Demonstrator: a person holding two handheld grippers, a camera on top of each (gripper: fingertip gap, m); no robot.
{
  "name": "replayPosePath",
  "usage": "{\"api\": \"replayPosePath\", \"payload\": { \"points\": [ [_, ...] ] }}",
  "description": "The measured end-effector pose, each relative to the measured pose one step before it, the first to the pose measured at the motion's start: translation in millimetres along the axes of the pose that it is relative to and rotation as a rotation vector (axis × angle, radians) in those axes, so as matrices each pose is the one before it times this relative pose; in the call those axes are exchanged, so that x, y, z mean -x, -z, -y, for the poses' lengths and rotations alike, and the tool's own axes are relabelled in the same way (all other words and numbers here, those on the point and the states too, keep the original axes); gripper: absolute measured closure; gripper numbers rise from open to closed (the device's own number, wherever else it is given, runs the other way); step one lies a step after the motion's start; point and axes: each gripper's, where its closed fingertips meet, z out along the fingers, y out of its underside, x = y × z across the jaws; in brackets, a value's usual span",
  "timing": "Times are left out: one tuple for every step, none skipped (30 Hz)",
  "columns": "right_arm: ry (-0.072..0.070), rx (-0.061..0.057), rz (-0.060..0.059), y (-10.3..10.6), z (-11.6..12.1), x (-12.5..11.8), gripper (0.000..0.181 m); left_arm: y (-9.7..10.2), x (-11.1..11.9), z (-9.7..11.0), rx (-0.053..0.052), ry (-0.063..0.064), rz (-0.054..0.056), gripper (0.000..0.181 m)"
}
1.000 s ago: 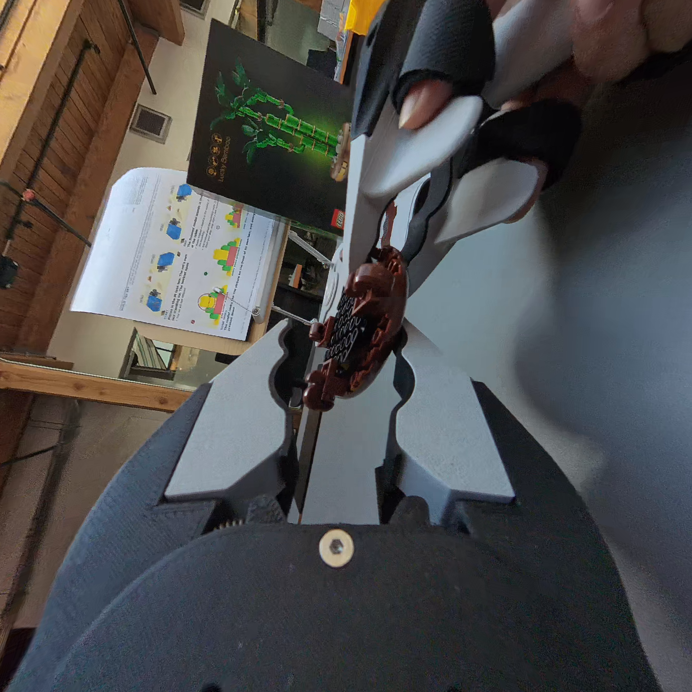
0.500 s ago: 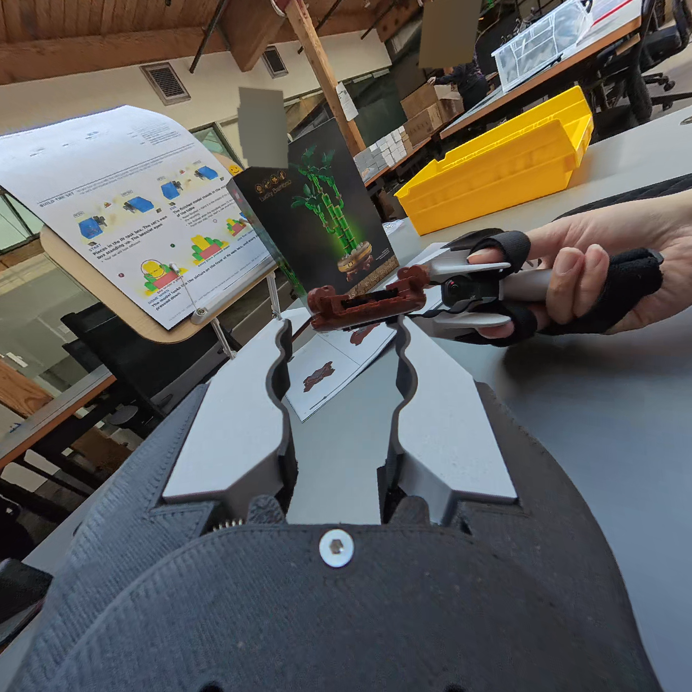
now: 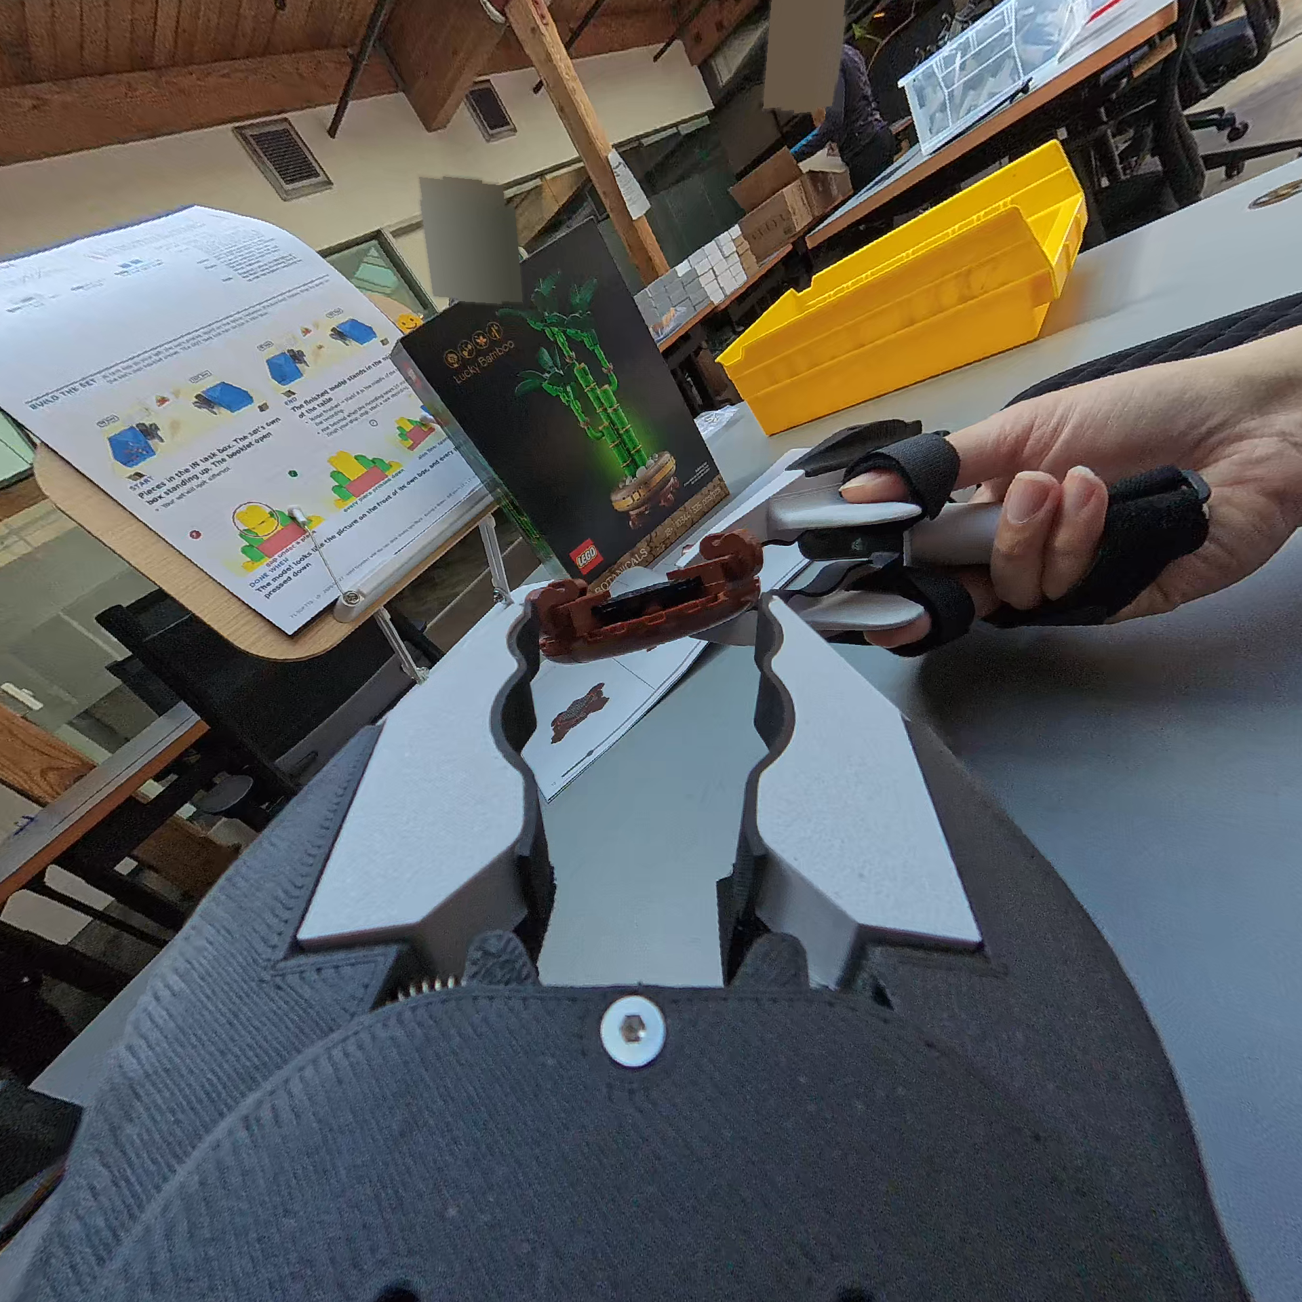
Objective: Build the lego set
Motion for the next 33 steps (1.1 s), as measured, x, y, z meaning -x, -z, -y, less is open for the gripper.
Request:
{"api": "replayPosePath", "payload": {
  "points": [
    [0.0029, -0.0019, -0.0035, 0.53, 0.48, -0.27, 0.163, -0.55, -1.2, -0.82, 0.0046, 0.0005, -0.0061, 0.119],
    [0.0012, 0.0005, -0.0007, 0.35, 0.29, -0.03, 0.164, -0.08, -0.51, -0.11, 0.0002, 0.0068, -0.0039, 0.118],
    [0.001, 0.0012, 0.0021, -0.04, -0.03, 0.5, 0.164, 0.32, 0.42, 0.67, -0.0045, 0.0073, -0.0013, 0.119],
    [0.0034, -0.0028, 0.0028, -0.14, 0.38, 0.72, 0.164, 0.6, 0.97, 1.17, -0.0082, 0.0093, 0.0004, 0.121],
    [0.0034, -0.0015, -0.0013, 0.05, 0.27, 0.09, 0.164, 0.84, 1.81, 1.28, -0.0084, 0.0099, 0.0044, 0.121],
    [0.0026, 0.0026, -0.0036, 0.08, -0.16, -0.29, 0.164, 0.55, 1.19, 0.47, -0.0038, 0.0091, 0.0003, 0.121],
    [0.002, 0.0051, -0.0023, -0.31, -0.87, -0.33, 0.164, -0.01, -0.07, -0.46, 0.0016, 0.0089, -0.0049, 0.12],
    [0.0003, 0.0052, -0.003, -0.52, -1.16, -0.52, 0.164, -0.69, -1.99, -1.34, 0.0063, 0.0062, -0.011, 0.12],
    [-0.0024, -0.006, -0.0018, 0.4, 0.79, -0.72, 0.164, -0.81, -1.4, -1.3, 0.0056, -0.0019, -0.004, 0.115],
    [-0.0053, 0.0006, -0.0009, 0.42, 0.29, -0.46, 0.164, -0.27, -0.22, -0.92, 0.0059, -0.0102, -0.0005, 0.115],
    [0.0025, 0.0017, 0.0016, 0.05, -0.25, 0.56, 0.164, 0.46, 1.32, 0.05, 0.0008, -0.001, 0.0036, 0.116],
    [0.01, -0.0003, -0.001, -0.19, -0.13, 0.61, 0.164, 1.02, 3.62, 1.46, -0.0089, 0.0157, 0.0098, 0.115],
    [0.015, 0.002, -0.0061, -0.33, -0.45, 0.27, 0.164, 1.57, 4.89, 2.1, -0.0128, 0.0356, 0.0084, 0.115],
    [0.0205, 0.001, -0.0083, -0.11, -0.24, 0.36, 0.164, 1.54, 5.89, 1.88, -0.0134, 0.0572, 0.0056, 0.117],
    [0.0264, -0.0062, -0.0078, 0.11, 0.8, 0.76, 0.164, 1.21, 6.94, 0.6, -0.0081, 0.0807, 0.005, 0.117],
    [0.0276, -0.0071, -0.0087, 0.31, 1.04, 0.74, 0.163, 0.44, 7.77, -1.37, 0.0046, 0.1045, 0.0056, 0.118],
    [0.0273, -0.0066, -0.0092, 0.35, 0.87, 0.58, 0.164, -0.09, 6.18, -2.73, 0.0116, 0.1241, -0.0074, 0.117],
    [0.0269, -0.0075, -0.0087, 0.28, 0.78, 0.46, 0.164, -0.46, 3.12, -3.32, 0.0146, 0.1358, -0.0279, 0.116],
    [0.0274, -0.0088, -0.0078, 0.27, 0.78, 0.51, 0.164, -0.72, 0.63, -3.42, 0.0159, 0.1369, -0.042, 0.117],
    [0.0277, -0.007, -0.0084, -0.07, 0.52, 0.34, 0.164, -0.72, -2.54, -2.62, 0.0098, 0.121, -0.0584, 0.121],
    [0.0254, -0.0015, -0.0088, -0.31, -0.35, 0.03, 0.164, -0.72, -2.55, -2.68, 0.0089, 0.1002, -0.0508, 0.126],
    [0.0227, 0.0034, -0.0062, -0.93, -1.31, 0.29, 0.164, -1.13, -0.2, -3.31, 0.0122, 0.0819, -0.0276, 0.129],
    [0.017, 0.0096, -0.004, -1.45, -2.32, 0.19, 0.164, -1.22, -0.15, -3.15, 0.013, 0.0585, -0.0191, 0.131],
    [0.0096, 0.0156, -0.0027, -2.15, -3.69, -0.22, 0.164, -1.43, -0.25, -2.68, 0.0123, 0.0462, -0.0109, 0.131],
    [0.0065, 0.0164, -0.0003, -2.33, -4.07, -0.28, 0.164, -1.71, -1.28, -2.42, 0.0087, 0.048, -0.0126, 0.131],
    [0.0076, 0.0123, 0.0005, -2.35, -3.57, -0.2, 0.163, -2.45, -1.93, -3.93, 0.0152, 0.0458, -0.0161, 0.13],
    [0.0105, 0.006, -0.0016, -1.78, -2.51, -0.26, 0.164, -3.15, -0.93, -6.37, 0.0283, 0.0377, -0.0128, 0.131],
    [0.0157, -0.0025, -0.0042, -1.2, -0.88, -0.36, 0.163, -3.59, -0.86, -7.65, 0.0362, 0.0247, -0.0156, 0.13],
    [0.0208, -0.0057, -0.0081, -0.75, -0.3, -0.71, 0.163, -3.36, -0.86, -7.03, 0.034, 0.0226, -0.019, 0.131],
    [0.0195, -0.0002, -0.0127, -0.68, -0.75, -1.47, 0.163, -2.57, -1.78, -4.18, 0.0163, 0.029, -0.0288, 0.135],
    [0.018, 0.0015, -0.0122, -0.69, -0.84, -1.57, 0.164, -1.14, -2.08, -0.77, -0.0052, 0.036, -0.0373, 0.143],
    [0.0122, -0.0045, -0.0061, -0.34, 0.1, -0.75, 0.164, -0.11, 0.07, 1.17, -0.0167, 0.0385, -0.0279, 0.146],
    [0.0126, -0.002, -0.0094, -0.43, -0.15, -1.34, 0.164, 0.61, 1.69, 1.42, -0.0167, 0.0322, -0.0175, 0.148]
  ]
}}
